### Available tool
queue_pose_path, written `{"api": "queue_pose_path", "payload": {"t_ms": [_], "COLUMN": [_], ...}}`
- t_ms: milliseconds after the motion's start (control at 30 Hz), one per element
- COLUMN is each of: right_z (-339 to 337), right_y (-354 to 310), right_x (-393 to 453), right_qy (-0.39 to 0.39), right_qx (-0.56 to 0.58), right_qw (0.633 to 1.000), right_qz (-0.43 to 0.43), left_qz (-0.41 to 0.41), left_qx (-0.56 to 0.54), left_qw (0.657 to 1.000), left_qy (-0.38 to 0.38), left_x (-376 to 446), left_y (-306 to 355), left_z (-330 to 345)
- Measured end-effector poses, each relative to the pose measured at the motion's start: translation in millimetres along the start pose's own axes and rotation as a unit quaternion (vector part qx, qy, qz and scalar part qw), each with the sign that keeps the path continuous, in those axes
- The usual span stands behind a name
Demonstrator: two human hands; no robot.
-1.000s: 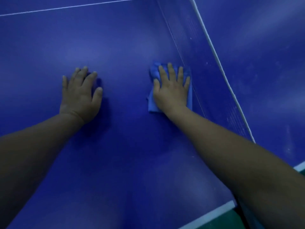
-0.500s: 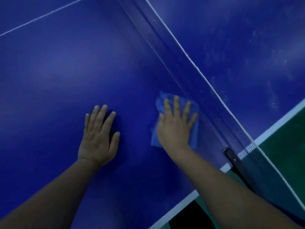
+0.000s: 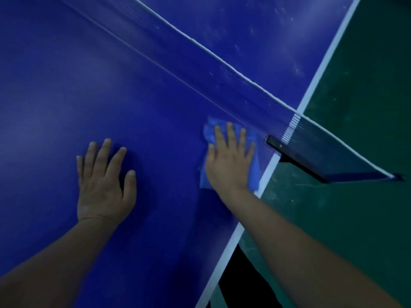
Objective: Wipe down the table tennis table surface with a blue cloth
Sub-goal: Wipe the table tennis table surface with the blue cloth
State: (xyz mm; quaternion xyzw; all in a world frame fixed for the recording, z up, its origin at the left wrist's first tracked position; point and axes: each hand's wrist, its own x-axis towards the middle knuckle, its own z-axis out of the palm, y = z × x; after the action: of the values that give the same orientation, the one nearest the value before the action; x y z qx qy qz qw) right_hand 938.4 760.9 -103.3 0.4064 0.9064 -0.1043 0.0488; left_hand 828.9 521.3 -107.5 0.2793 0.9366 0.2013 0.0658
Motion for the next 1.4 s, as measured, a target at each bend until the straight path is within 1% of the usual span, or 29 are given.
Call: {"api": "queue_pose_path", "payload": {"t_ms": [67,133,167,267,333,433,500,567,600,633,700,733,767,800,833,867,900,933,967,1000,1033,1100,1133,1167,1200,1233,1300,1333,1400], "right_z": [-0.6,-3.0,-3.6,-6.9,-8.0,-4.8,-8.2,-14.9,-14.0,-16.3,-17.6,-20.8,-24.8,-29.8,-32.7,-35.9,-36.0,-31.3,-25.4,-21.6,-19.5,-22.0,-25.3,-29.7,-35.5,-36.6,-38.3,-37.6,-37.0], "right_y": [-31.1,-35.9,-26.2,28.6,52.2,37.4,30.4,49.9,73.1,96.2,141.8,156.5,159.9,152.6,139.3,122.8,105.9,92.5,84.0,86.3,98.6,135.3,152.5,164.3,166.3,161.0,136.5,124.0,101.8], "right_x": [23.7,40.2,40.1,8.3,-10.6,1.3,7.9,-2.1,-11.2,-22.5,-47.2,-58.5,-63.7,-63.4,-59.1,-51.8,-41.7,-32.4,-24.1,-16.6,-12.0,-23.8,-38.2,-54.1,-67.4,-71.2,-62.2,-50.1,-26.8], "right_qy": [0.004,0.011,0.017,0.052,0.065,0.082,0.091,0.113,0.132,0.124,0.074,0.075,0.103,0.133,0.158,0.165,0.168,0.153,0.136,0.114,0.092,0.027,0.007,0.004,0.026,0.060,0.118,0.135,0.137], "right_qx": [0.009,0.010,0.013,0.017,0.011,0.019,0.014,0.019,0.019,0.039,0.072,0.085,0.105,0.123,0.137,0.136,0.117,0.091,0.060,0.037,0.012,-0.045,-0.044,-0.033,0.005,0.045,0.078,0.087,0.069], "right_qw": [0.998,0.997,0.998,0.997,0.995,0.993,0.994,0.993,0.991,0.989,0.977,0.965,0.956,0.952,0.954,0.963,0.973,0.983,0.989,0.993,0.995,0.992,0.985,0.977,0.970,0.967,0.972,0.977,0.987], "right_qz": [-0.059,-0.078,-0.059,0.048,0.077,0.084,0.060,0.024,0.029,0.070,0.187,0.236,0.253,0.245,0.216,0.167,0.108,0.053,0.022,0.022,0.042,0.116,0.166,0.209,0.240,0.244,0.190,0.141,0.055], "left_qz": [0.006,0.001,-0.003,-0.010,-0.013,-0.016,-0.019,-0.018,-0.016,-0.017,-0.018,-0.019,-0.020,-0.021,-0.019,-0.018,-0.018,-0.018,-0.016,-0.015,-0.016,-0.016,-0.015,-0.014,-0.014,-0.015,-0.013,-0.013,-0.014], "left_qx": [0.002,0.001,0.002,0.011,0.014,0.018,0.020,0.025,0.024,0.021,0.017,0.016,0.017,0.017,0.017,0.018,0.018,0.017,0.018,0.019,0.020,0.019,0.019,0.019,0.018,0.018,0.020,0.021,0.017], "left_qw": [1.000,1.000,1.000,1.000,1.000,0.999,0.999,0.999,0.999,0.999,1.000,1.000,1.000,1.000,1.000,1.000,1.000,1.000,1.000,1.000,1.000,1.000,1.000,1.000,1.000,1.000,1.000,1.000,1.000], "left_qy": [-0.002,-0.005,-0.009,-0.016,-0.019,-0.021,-0.020,-0.020,-0.020,-0.019,-0.018,-0.019,-0.017,-0.014,-0.011,-0.009,-0.007,-0.004,-0.003,-0.002,-0.001,0.001,0.003,0.002,0.002,0.003,0.001,-0.001,0.001], "left_x": [-1.3,-0.4,0.2,1.2,2.1,2.9,3.7,4.8,4.9,4.9,3.8,2.6,2.1,2.5,2.7,2.6,2.7,2.8,2.9,2.8,3.0,3.7,3.7,2.7,2.7,3.6,3.6,3.3,3.8], "left_y": [-0.9,-1.0,-0.8,-0.8,0.2,0.8,1.2,1.6,1.5,1.3,1.5,2.0,2.6,2.8,2.9,2.8,2.5,2.7,2.7,2.7,2.5,2.2,2.2,2.4,2.8,3.1,2.5,2.1,1.7], "left_z": [-0.3,-0.7,-0.9,-2.1,-2.6,-3.4,-3.7,-3.5,-3.4,-3.7,-4.1,-3.9,-3.8,-3.7,-3.7,-3.6,-3.8,-3.5,-2.9,-2.2,-1.6,-1.1,-1.5,-2.3,-2.4,-2.6,-2.1,-1.9,-2.1]}}
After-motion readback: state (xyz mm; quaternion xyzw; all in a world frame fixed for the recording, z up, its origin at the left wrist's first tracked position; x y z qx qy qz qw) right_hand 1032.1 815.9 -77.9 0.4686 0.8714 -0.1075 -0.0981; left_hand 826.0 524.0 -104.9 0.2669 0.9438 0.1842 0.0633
